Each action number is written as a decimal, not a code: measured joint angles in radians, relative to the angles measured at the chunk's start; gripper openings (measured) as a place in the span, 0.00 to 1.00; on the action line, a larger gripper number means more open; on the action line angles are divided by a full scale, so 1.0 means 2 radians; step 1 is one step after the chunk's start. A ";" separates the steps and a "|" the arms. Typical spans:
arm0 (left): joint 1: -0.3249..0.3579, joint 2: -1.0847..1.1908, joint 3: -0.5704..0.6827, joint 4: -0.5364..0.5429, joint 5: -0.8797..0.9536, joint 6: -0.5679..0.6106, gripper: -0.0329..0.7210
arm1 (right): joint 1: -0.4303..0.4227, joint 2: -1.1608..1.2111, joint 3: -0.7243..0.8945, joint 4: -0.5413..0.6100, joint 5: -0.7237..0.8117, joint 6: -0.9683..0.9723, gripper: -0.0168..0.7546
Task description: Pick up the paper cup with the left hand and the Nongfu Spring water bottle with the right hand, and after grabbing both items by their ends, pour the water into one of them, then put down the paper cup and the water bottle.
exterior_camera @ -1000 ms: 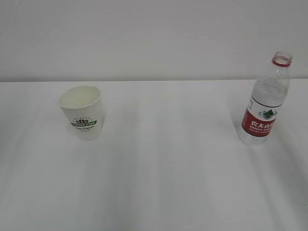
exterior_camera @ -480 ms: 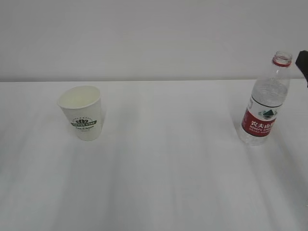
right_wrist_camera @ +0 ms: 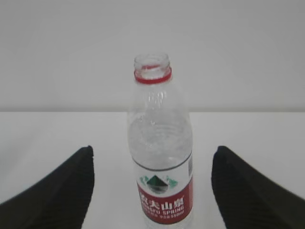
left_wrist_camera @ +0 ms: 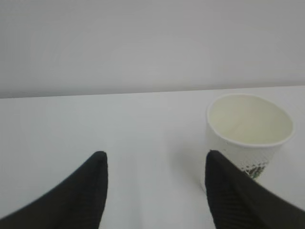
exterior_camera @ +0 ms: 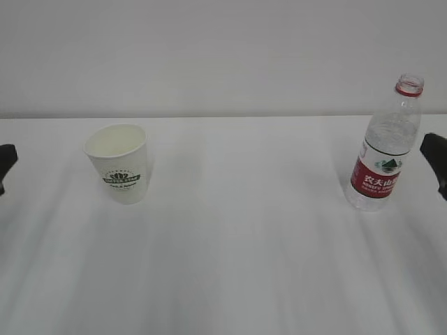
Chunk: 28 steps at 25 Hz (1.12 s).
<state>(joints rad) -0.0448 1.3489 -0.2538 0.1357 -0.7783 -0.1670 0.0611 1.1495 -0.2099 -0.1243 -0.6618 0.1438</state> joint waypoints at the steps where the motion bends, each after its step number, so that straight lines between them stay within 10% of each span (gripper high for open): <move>1: 0.000 0.016 0.009 0.006 -0.025 -0.002 0.66 | 0.000 0.008 0.010 0.000 -0.016 0.000 0.77; 13: 0.000 0.208 0.065 0.035 -0.179 -0.002 0.66 | 0.000 0.172 0.069 0.001 -0.227 0.000 0.77; 28: 0.000 0.218 0.065 0.055 -0.183 0.000 0.65 | 0.000 0.287 0.050 0.007 -0.238 -0.011 0.77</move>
<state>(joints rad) -0.0448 1.7859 -0.1229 0.2452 -1.1447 -0.1670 0.0611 1.7233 -0.1094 -0.1102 -1.1380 0.1211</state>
